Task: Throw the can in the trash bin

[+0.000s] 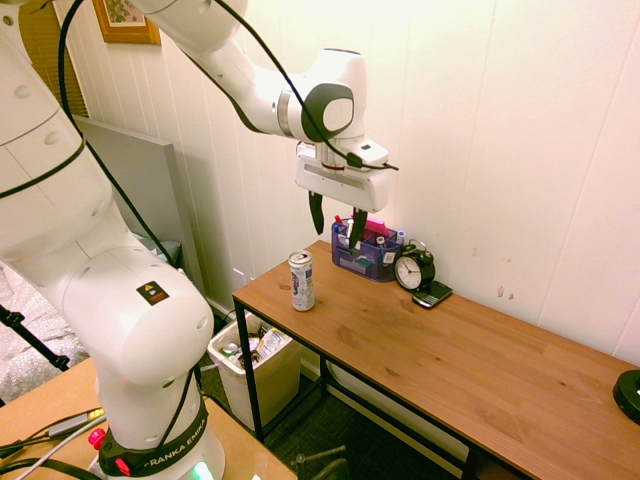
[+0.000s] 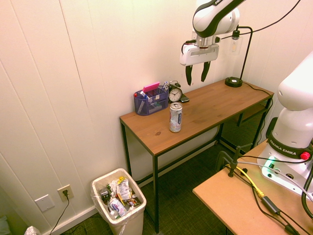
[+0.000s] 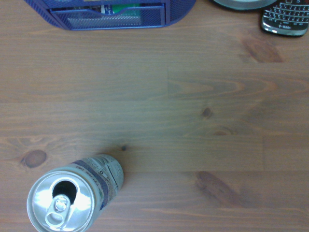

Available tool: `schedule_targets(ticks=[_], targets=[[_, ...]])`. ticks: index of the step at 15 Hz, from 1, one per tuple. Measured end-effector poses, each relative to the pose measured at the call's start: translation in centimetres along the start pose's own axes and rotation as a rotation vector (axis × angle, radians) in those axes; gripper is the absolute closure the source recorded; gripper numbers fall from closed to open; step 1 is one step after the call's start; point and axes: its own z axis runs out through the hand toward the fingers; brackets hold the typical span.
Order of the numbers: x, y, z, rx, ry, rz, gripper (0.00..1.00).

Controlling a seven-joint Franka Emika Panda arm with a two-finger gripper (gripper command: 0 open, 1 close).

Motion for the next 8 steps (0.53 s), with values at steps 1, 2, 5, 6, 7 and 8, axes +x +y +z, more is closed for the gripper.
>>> schedule_targets(ticks=[1,2,5,6,7,8], targets=[[0.0,0.0,0.1,-0.001,-0.001,0.0,0.0],[0.0,0.0,0.1,-0.001,-0.001,-0.001,0.0],[-2.0,-1.4,0.3,-0.008,-0.003,-0.047,0.0],[-3.3,-2.2,0.4,-0.015,-0.002,-0.071,0.0],[-4.6,-2.9,0.5,-0.025,-0.006,-0.093,0.0],[-5.8,-3.5,0.6,-0.036,-0.013,-0.113,0.0]])
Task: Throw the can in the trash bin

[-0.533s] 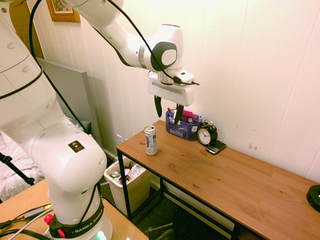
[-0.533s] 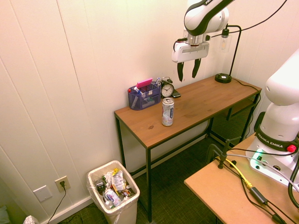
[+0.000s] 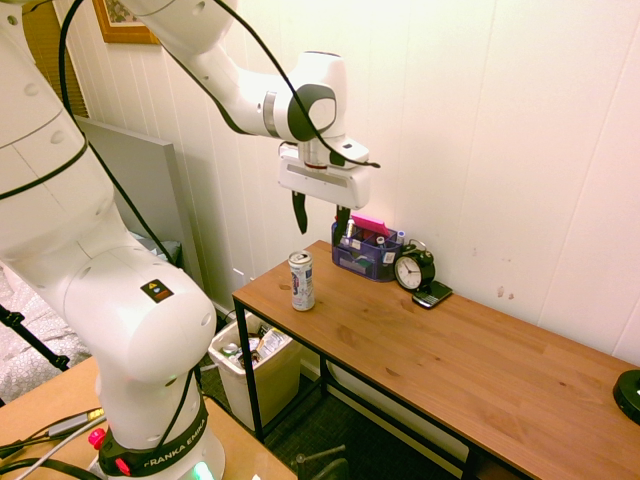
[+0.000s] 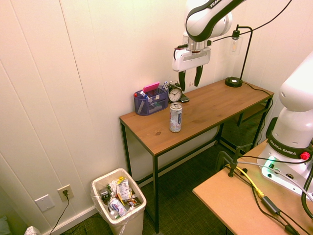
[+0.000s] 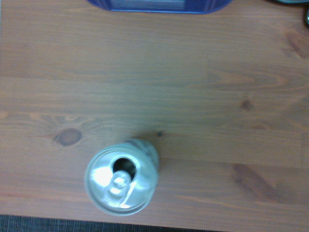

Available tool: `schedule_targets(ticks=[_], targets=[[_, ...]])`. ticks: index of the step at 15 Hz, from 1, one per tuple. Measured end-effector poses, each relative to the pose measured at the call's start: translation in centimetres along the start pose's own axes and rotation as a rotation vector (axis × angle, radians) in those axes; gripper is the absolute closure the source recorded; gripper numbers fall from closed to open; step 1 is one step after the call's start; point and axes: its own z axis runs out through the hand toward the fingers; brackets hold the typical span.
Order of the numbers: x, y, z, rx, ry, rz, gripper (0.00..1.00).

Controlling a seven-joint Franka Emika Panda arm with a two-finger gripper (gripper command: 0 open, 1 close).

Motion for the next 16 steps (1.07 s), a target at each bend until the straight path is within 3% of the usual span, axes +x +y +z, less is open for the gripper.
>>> schedule_targets(ticks=[5,16], targets=[[-3.3,-3.3,3.1,-0.073,-0.033,-0.01,0.0],[0.0,-8.7,13.8,-0.244,-0.108,0.063,0.0]])
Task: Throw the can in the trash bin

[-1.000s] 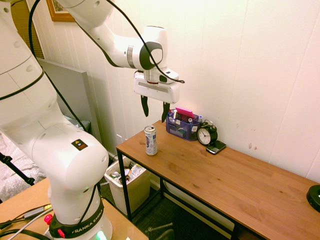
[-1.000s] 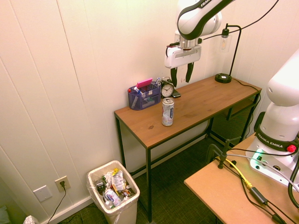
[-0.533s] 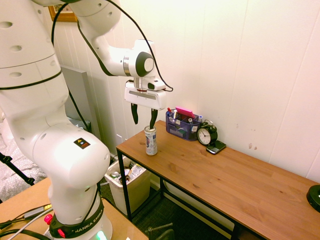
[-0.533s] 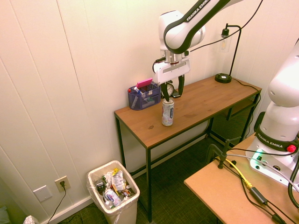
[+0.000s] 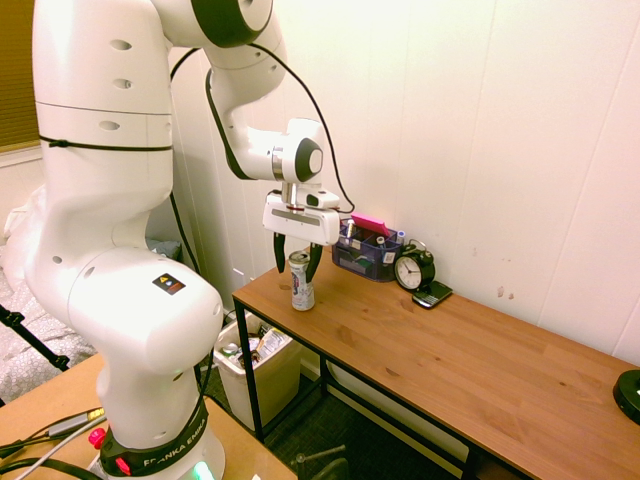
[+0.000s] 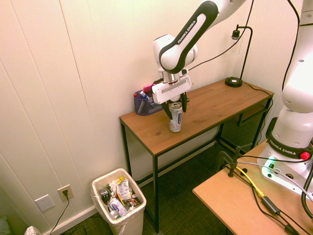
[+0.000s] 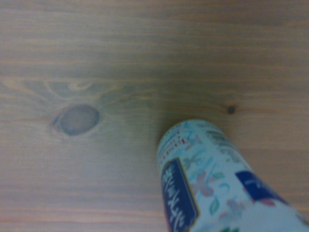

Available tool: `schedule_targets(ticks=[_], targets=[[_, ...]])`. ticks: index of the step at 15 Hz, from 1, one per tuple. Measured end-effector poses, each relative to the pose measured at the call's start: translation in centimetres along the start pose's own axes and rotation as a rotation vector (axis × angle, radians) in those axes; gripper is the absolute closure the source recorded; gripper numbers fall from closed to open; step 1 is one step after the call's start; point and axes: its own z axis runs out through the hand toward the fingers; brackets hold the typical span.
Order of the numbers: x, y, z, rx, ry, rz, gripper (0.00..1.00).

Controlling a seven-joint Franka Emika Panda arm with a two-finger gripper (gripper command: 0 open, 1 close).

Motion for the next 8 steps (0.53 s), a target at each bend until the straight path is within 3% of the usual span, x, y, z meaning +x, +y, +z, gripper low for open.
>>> schedule_targets(ticks=[1,2,8], targets=[[0.4,-0.4,0.2,-0.005,-0.003,0.003,0.0],[0.6,-0.9,0.2,-0.007,-0.004,0.004,1.0],[1.1,-1.3,1.5,-0.075,-0.017,0.002,1.0]])
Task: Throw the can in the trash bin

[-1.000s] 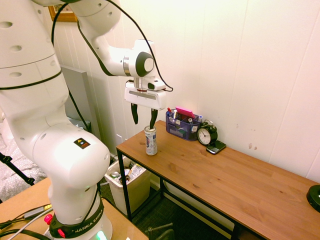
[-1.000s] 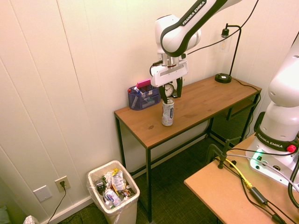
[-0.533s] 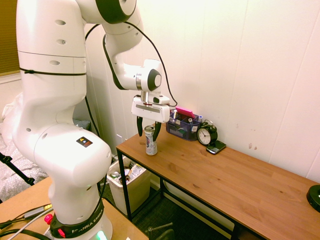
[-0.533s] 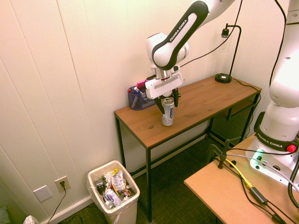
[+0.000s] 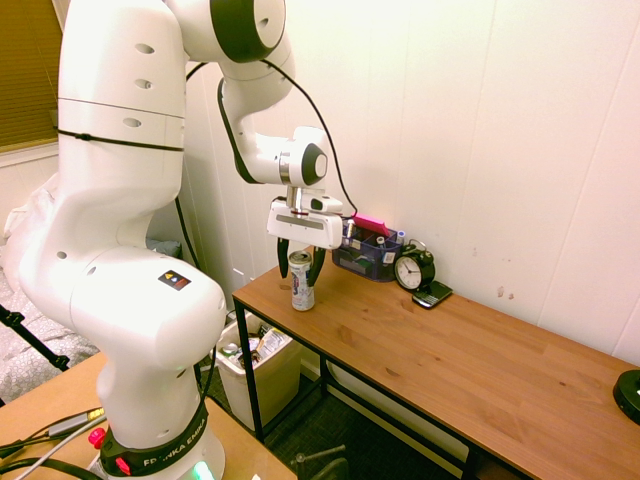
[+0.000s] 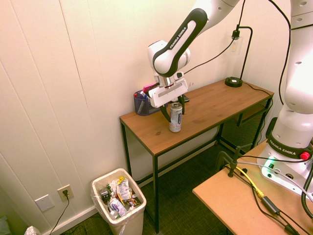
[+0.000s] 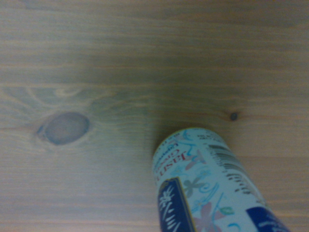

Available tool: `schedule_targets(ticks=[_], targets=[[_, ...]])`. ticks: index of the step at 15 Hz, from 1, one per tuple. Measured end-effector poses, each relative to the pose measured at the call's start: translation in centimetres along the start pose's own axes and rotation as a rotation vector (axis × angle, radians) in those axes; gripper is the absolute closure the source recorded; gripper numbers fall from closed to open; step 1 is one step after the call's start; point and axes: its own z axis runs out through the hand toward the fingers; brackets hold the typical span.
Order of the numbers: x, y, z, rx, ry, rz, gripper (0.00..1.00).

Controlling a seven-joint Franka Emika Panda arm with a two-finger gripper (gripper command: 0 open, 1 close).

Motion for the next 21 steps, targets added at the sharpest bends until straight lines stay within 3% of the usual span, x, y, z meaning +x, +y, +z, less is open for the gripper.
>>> schedule_targets(ticks=[12,14,18,21], targets=[[0.9,-1.0,-1.2,0.029,-0.014,-0.017,1.0],[-2.9,-1.7,-4.9,0.072,-0.003,-0.072,1.0],[-18.3,-4.3,-15.6,0.114,0.079,-0.181,1.0],[-23.9,-8.6,-16.3,0.067,0.082,-0.202,1.0]])
